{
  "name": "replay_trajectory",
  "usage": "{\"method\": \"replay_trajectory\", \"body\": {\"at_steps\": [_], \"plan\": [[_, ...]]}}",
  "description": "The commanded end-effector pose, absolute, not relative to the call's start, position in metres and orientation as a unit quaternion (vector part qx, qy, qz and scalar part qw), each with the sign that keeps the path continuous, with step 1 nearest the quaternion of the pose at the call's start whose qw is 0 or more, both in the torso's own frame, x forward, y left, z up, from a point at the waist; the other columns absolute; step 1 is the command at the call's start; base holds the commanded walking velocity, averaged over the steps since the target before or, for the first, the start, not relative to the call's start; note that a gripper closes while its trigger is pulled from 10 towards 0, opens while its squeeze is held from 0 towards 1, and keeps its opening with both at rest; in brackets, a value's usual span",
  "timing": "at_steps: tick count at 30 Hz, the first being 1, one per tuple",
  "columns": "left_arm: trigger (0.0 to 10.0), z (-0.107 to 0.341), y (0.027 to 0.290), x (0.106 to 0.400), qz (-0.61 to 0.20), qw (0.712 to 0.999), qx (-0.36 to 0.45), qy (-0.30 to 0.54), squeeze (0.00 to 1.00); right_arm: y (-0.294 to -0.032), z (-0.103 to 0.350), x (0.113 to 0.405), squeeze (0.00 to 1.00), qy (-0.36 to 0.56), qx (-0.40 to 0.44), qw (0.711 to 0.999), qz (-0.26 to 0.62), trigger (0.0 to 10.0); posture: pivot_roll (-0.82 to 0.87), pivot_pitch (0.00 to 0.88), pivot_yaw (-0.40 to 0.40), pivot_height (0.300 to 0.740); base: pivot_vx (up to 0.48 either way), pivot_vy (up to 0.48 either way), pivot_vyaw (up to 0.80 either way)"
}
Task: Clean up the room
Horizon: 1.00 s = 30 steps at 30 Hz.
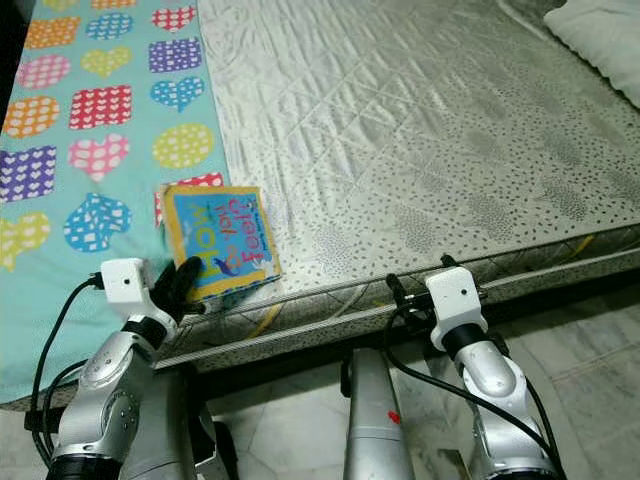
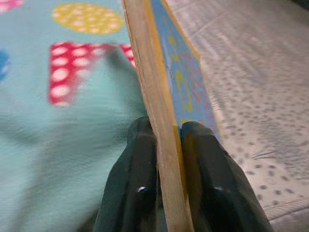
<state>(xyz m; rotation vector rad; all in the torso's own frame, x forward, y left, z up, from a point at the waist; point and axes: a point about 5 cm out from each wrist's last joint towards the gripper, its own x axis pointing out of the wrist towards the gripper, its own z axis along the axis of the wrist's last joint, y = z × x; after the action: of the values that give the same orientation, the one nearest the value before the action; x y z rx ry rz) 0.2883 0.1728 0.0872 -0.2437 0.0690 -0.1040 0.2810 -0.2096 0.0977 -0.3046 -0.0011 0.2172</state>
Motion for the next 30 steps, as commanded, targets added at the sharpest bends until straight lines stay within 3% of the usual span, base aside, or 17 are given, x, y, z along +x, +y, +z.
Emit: {"method": "replay_trajectory", "body": {"at_steps": [1, 2, 4, 5, 20, 25, 30], "plan": [[10.0, 0.073, 0.189, 0.283, -0.005, 0.991, -0.110, 0.070, 0.00, -0.209, 0.093, 0.279, 0.00, 0.006, -0.150, 0.982, 0.111, 10.0, -0.20, 0.174, 0.013, 0.568, 0.000, 0.000, 0.00], [1.6, 0.072, 0.190, 0.283, 0.000, 0.989, -0.126, 0.071, 0.00, -0.210, 0.093, 0.279, 0.00, 0.006, -0.151, 0.982, 0.111, 10.0, -0.20, 0.175, 0.014, 0.568, 0.000, 0.000, 0.00], [1.6, 0.071, 0.190, 0.282, 0.005, 0.987, -0.145, 0.071, 0.00, -0.210, 0.093, 0.279, 0.00, 0.006, -0.152, 0.982, 0.110, 10.0, -0.20, 0.175, 0.014, 0.568, 0.000, 0.000, 0.00], [0.0, 0.071, 0.190, 0.282, 0.006, 0.987, -0.146, 0.071, 0.00, -0.211, 0.093, 0.279, 0.00, 0.006, -0.152, 0.982, 0.109, 10.0, -0.21, 0.176, 0.015, 0.568, 0.000, 0.000, 0.00], [0.0, 0.075, 0.204, 0.286, 0.036, 0.984, -0.166, 0.058, 0.00, -0.213, 0.094, 0.278, 0.00, 0.004, -0.154, 0.983, 0.100, 10.0, -0.21, 0.176, 0.016, 0.568, 0.000, 0.000, 0.00], [0.0, 0.112, 0.188, 0.284, -0.036, 0.981, -0.186, -0.045, 0.00, -0.212, 0.094, 0.281, 0.00, 0.004, -0.135, 0.988, 0.074, 10.0, -0.19, 0.167, 0.024, 0.568, 0.000, 0.000, 0.00], [0.0, 0.127, 0.178, 0.280, -0.075, 0.977, -0.183, -0.079, 0.00, -0.209, 0.097, 0.283, 0.00, 0.002, -0.098, 0.993, 0.058, 10.0, -0.18, 0.149, 0.032, 0.568, 0.000, 0.000, 0.00]]}}
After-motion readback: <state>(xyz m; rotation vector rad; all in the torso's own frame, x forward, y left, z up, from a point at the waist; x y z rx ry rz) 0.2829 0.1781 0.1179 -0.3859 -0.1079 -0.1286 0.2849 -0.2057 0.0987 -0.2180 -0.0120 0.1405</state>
